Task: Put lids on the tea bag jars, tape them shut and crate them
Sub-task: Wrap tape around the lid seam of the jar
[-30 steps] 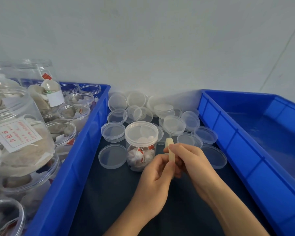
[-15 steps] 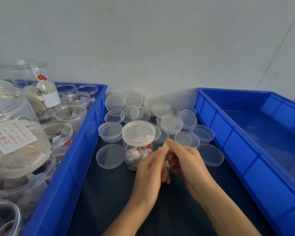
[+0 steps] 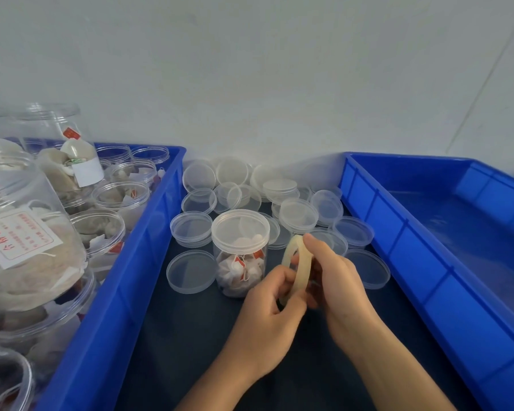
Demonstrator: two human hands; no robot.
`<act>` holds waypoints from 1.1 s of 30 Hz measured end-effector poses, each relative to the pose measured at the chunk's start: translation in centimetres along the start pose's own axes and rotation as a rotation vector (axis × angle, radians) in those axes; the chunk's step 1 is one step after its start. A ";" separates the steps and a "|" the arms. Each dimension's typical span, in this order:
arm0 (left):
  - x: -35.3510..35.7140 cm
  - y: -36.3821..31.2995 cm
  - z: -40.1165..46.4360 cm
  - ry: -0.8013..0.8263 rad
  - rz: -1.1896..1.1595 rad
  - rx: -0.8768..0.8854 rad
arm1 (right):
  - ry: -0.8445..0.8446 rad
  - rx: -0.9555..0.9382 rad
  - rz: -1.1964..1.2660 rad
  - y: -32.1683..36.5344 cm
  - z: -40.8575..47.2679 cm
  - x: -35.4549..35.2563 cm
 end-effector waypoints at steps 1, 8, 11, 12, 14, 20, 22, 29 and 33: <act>0.0 0.0 0.0 -0.008 -0.023 -0.012 | 0.000 0.005 0.001 0.0 -0.1 0.1; -0.1 -0.1 0.5 -0.097 -0.058 0.035 | 0.072 -0.136 -0.025 0.6 -1.4 1.1; 0.0 0.0 0.5 -0.089 -0.114 0.046 | 0.113 -0.178 -0.016 1.0 -1.5 1.4; -0.1 0.0 0.6 -0.098 -0.121 0.047 | 0.129 -0.186 -0.012 1.1 -1.5 1.4; -0.4 -0.2 0.5 -0.138 -0.109 0.057 | 0.144 -0.191 -0.011 1.1 -1.4 1.5; -0.3 -0.1 0.4 -0.105 -0.063 0.080 | 0.063 -0.038 0.049 0.3 -1.1 1.4; 0.0 0.0 0.2 -0.042 -0.043 0.083 | 0.010 0.034 0.041 0.0 -0.9 1.0; 0.2 0.1 0.5 -0.024 -0.143 0.030 | 0.017 -0.005 0.097 -0.3 -0.9 0.5; -0.4 0.3 0.9 -0.119 -0.133 0.040 | 0.101 -0.071 0.123 0.1 -1.3 1.3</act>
Point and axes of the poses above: each hand's wrist, its own z-axis towards the middle knuckle, its own x-axis out of the palm, y = z × x, the point moved 5 cm from there along z, towards the middle knuckle, and after that the axes turned 3 degrees about -z, right-handed, at the moved point
